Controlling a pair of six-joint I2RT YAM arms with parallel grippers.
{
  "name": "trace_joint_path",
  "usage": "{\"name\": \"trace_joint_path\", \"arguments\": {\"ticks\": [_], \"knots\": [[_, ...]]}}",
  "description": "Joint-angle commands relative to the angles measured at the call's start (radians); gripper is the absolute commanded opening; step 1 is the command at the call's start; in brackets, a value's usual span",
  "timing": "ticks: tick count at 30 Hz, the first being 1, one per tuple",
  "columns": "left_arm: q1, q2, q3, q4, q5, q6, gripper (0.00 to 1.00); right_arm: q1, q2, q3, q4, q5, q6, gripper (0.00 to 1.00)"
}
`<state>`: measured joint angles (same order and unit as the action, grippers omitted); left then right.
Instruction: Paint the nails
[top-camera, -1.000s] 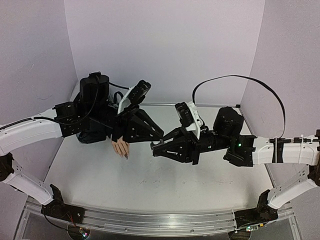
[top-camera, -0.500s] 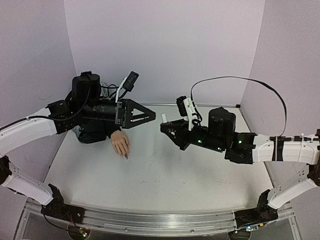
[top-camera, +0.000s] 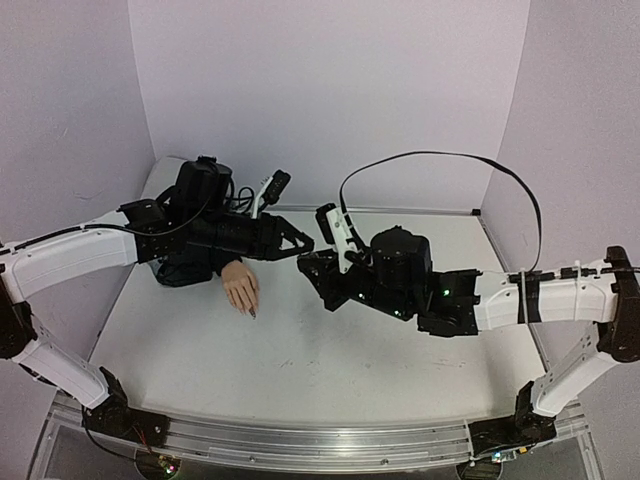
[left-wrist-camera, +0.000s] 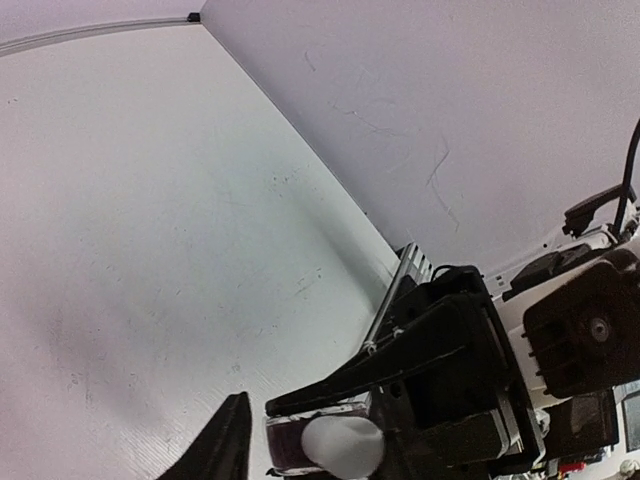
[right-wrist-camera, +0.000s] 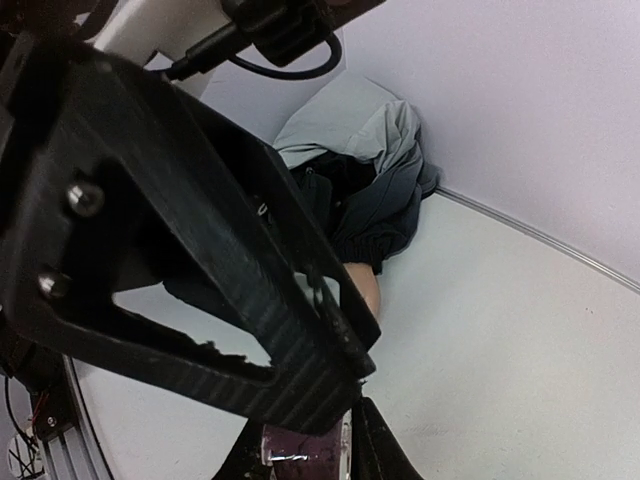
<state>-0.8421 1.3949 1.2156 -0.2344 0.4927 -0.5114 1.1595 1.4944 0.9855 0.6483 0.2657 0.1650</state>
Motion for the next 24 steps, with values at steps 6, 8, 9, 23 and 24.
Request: {"name": "trace_joint_path", "arguments": {"ticks": [6, 8, 9, 23, 24], "knots": [[0.002, 0.026, 0.083, 0.002, 0.053, 0.011, 0.05, 0.005, 0.016, 0.068, 0.053, 0.066, -0.038, 0.0], [0.0, 0.029, 0.089, 0.005, 0.094, 0.032, 0.0, 0.005, 0.01, 0.068, 0.059, 0.06, -0.034, 0.0], [-0.002, 0.029, 0.091, 0.01, 0.125, 0.047, 0.0, 0.005, 0.002, 0.061, 0.068, 0.05, -0.033, 0.0], [-0.103, -0.061, 0.056, 0.139, 0.609, 0.407, 0.0, -0.136, -0.199, -0.111, 0.243, -1.189, -0.071, 0.0], [-0.103, -0.062, 0.061, 0.139, 0.6, 0.408, 0.0, -0.137, -0.213, -0.135, 0.242, -1.15, -0.074, 0.0]]}}
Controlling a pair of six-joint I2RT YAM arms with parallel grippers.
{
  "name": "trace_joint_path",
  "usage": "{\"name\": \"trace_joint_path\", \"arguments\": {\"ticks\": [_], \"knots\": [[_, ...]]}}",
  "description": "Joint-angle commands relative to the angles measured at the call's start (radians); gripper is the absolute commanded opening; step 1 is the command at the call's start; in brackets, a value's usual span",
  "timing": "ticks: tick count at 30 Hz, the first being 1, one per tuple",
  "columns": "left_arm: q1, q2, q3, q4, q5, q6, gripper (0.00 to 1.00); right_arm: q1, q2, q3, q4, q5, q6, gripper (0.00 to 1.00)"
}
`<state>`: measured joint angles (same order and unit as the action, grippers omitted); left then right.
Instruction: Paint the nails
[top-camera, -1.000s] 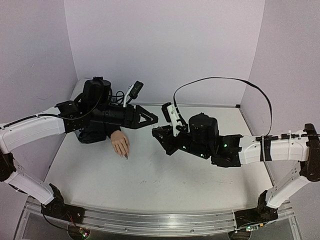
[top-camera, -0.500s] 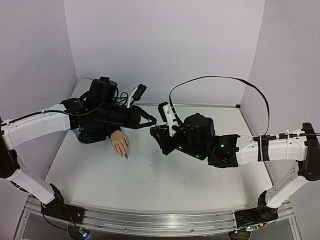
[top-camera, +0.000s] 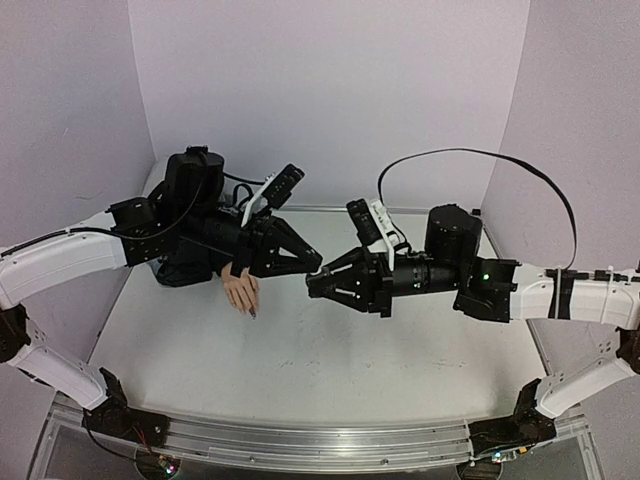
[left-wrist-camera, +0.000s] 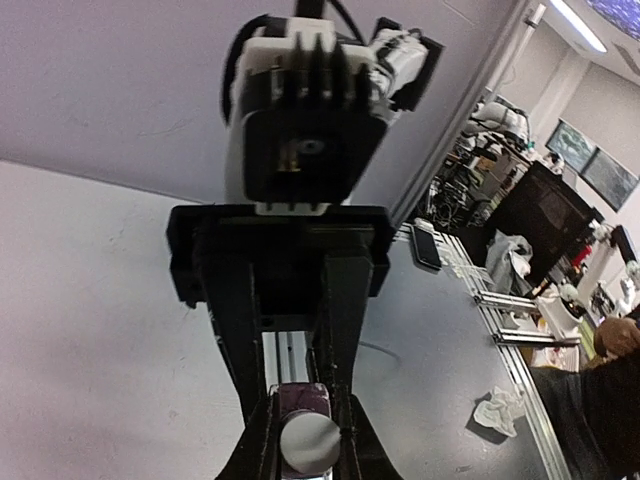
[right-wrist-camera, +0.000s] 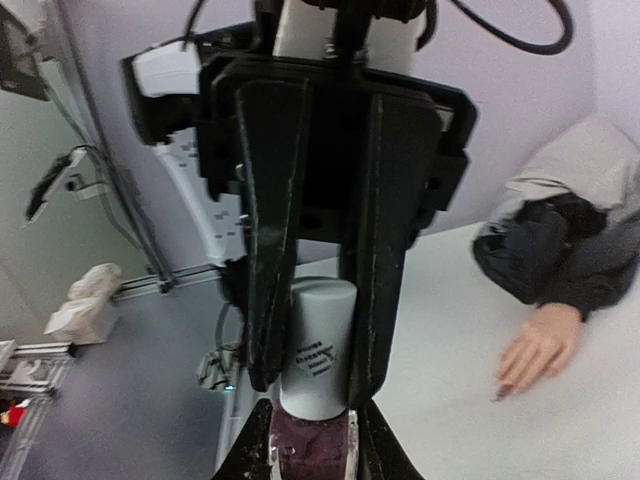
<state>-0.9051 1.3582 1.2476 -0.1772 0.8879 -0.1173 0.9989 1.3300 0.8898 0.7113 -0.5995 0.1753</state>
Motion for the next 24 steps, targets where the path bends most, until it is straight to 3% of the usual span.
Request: {"name": "trace_joint_path", "arguments": {"ticks": [1, 4, 5, 6, 7, 11, 15, 24], "knots": [[-0.039, -0.025, 0.032, 0.082, 0.198, 0.013, 0.0, 0.022, -0.063, -0.057, 0.179, -0.25, -0.088, 0.0], [-0.038, -0.022, 0.047, 0.082, 0.145, -0.025, 0.01, 0.023, -0.102, -0.104, 0.178, -0.162, -0.095, 0.0], [-0.035, -0.023, 0.047, 0.081, 0.127, -0.043, 0.14, 0.024, -0.111, -0.115, 0.175, -0.124, -0.094, 0.0], [-0.031, -0.026, 0.047, 0.078, 0.114, -0.059, 0.37, 0.023, -0.118, -0.122, 0.167, -0.091, -0.095, 0.0], [-0.026, -0.029, 0.046, 0.074, 0.094, -0.075, 0.49, 0.024, -0.123, -0.126, 0.149, -0.052, -0.1, 0.0], [0.002, -0.033, 0.047, -0.007, -0.026, -0.129, 0.78, 0.023, -0.12, -0.119, 0.058, 0.117, -0.14, 0.0], [0.004, 0.009, 0.125, -0.196, -0.148, -0.117, 0.74, 0.024, -0.075, -0.068, -0.019, 0.221, -0.155, 0.0], [0.003, 0.059, 0.16, -0.32, -0.112, -0.077, 0.71, 0.034, -0.034, -0.033, -0.037, 0.286, -0.167, 0.0]]}}
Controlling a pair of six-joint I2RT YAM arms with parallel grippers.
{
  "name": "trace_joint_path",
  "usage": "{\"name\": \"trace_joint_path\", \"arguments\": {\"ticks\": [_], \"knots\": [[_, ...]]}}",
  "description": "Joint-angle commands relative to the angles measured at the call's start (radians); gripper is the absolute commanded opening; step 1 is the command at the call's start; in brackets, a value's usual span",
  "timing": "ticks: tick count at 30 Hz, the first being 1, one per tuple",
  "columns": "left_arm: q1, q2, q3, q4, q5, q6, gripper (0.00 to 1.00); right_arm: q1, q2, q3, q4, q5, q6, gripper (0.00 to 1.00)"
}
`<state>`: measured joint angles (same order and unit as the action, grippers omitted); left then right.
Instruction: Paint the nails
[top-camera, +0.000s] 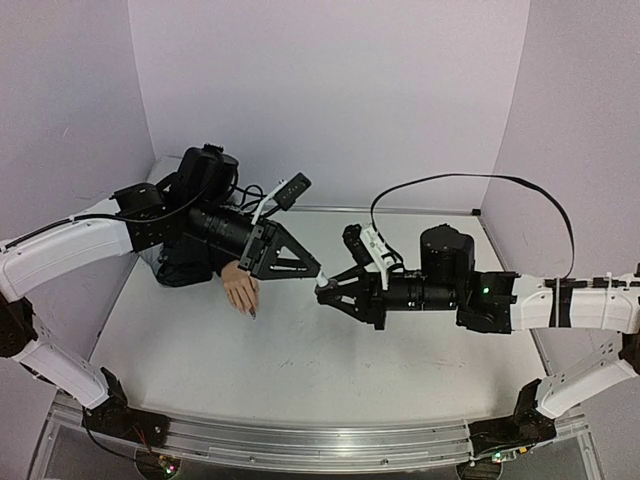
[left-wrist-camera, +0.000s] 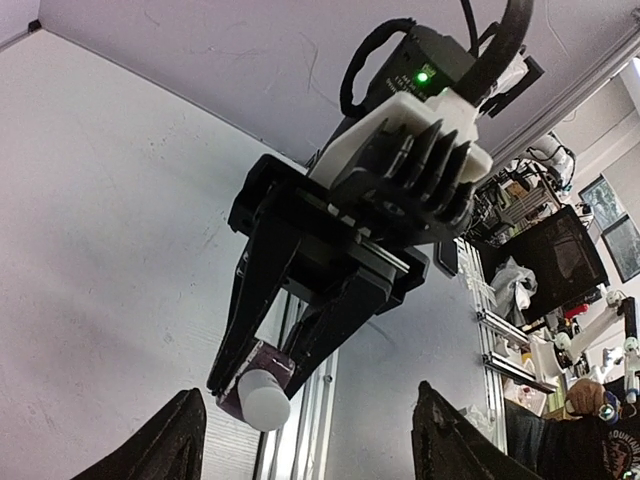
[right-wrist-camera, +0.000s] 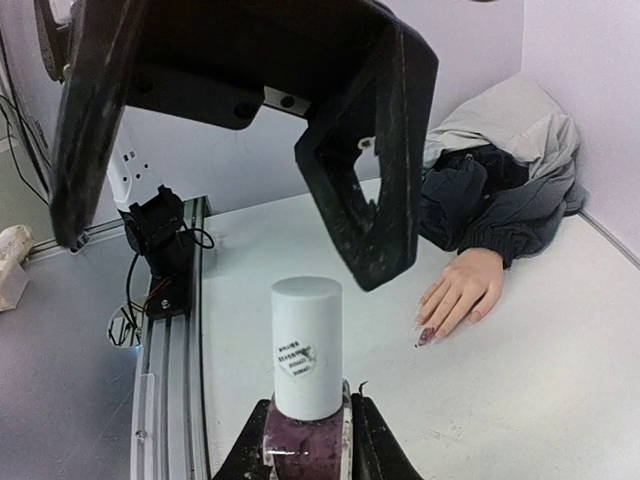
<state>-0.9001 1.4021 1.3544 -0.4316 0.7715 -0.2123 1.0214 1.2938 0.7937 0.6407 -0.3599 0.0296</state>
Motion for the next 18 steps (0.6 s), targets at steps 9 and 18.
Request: {"name": "trace_joint_path", "arguments": {"ticks": [9, 18], "knots": [[-0.003, 0.067, 0.089, -0.105, 0.002, 0.025, 0.4, 0.031, 0.032, 0.086, 0.024, 0.082, -0.021, 0.0], [-0.015, 0.064, 0.109, -0.146, -0.019, 0.089, 0.0, 0.032, 0.029, 0.094, 0.062, 0.038, -0.006, 0.0]]}}
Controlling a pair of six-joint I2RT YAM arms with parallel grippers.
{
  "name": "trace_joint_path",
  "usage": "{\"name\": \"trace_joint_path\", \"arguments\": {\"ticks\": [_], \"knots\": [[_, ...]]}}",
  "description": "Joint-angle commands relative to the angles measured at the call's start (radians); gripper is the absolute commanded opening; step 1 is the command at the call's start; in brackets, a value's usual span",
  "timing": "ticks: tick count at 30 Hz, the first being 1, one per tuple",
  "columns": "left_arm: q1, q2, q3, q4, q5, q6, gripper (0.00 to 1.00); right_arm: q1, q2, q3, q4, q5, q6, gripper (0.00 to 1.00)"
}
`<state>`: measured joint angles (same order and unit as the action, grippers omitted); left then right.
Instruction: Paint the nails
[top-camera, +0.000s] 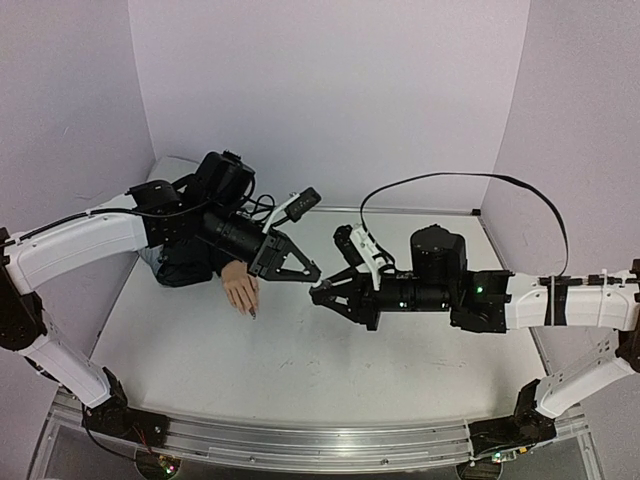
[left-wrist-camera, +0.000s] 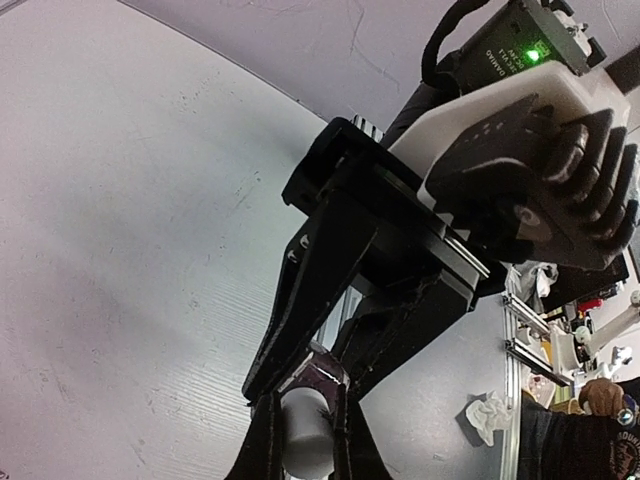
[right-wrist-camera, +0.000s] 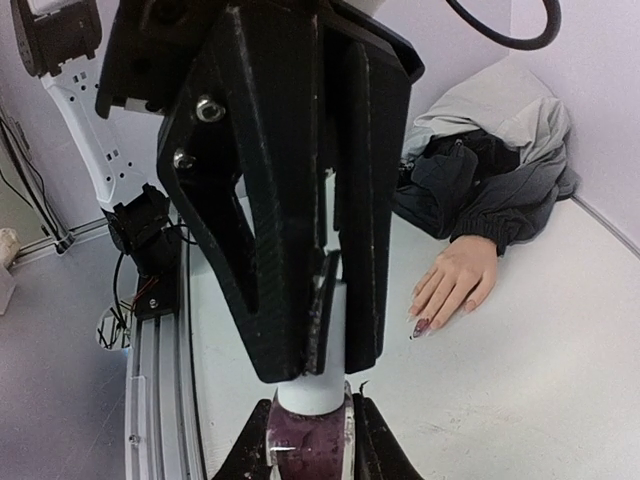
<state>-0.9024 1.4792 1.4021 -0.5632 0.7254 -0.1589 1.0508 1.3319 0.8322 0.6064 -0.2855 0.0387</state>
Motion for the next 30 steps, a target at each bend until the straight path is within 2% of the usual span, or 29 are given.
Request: {"name": "trace_joint_path", "arguments": {"ticks": [1, 4, 9, 13, 20, 28, 29, 30], "knots": [[-0.015, -0.019, 0.059, -0.018, 0.036, 0.061, 0.0, 0.003, -0.01, 0.057, 0.104, -0.058, -0.011, 0.0], [-0.033, -0.046, 0.033, -0.019, 0.1, 0.214, 0.0, -0.01, -0.017, 0.061, 0.131, -0.19, 0.009, 0.0], [-0.041, -0.087, 0.043, -0.038, 0.226, 0.485, 0.0, -0.04, 0.0, 0.078, 0.221, -0.643, 0.09, 0.0], [-0.041, -0.118, 0.077, -0.035, 0.275, 0.582, 0.0, -0.039, 0.029, 0.08, 0.291, -0.793, 0.169, 0.0], [-0.041, -0.151, 0.09, -0.034, 0.285, 0.572, 0.0, -0.038, -0.002, 0.026, 0.322, -0.726, 0.183, 0.0], [-0.041, -0.235, -0.003, -0.033, 0.192, 0.391, 0.0, -0.038, -0.066, -0.026, 0.257, -0.453, 0.098, 0.0], [-0.041, -0.239, -0.014, -0.034, 0.18, 0.375, 0.0, -0.039, -0.061, -0.025, 0.254, -0.427, 0.096, 0.01], [-0.041, -0.248, -0.027, -0.035, 0.145, 0.358, 0.0, -0.039, -0.054, -0.025, 0.248, -0.395, 0.095, 0.12]]}}
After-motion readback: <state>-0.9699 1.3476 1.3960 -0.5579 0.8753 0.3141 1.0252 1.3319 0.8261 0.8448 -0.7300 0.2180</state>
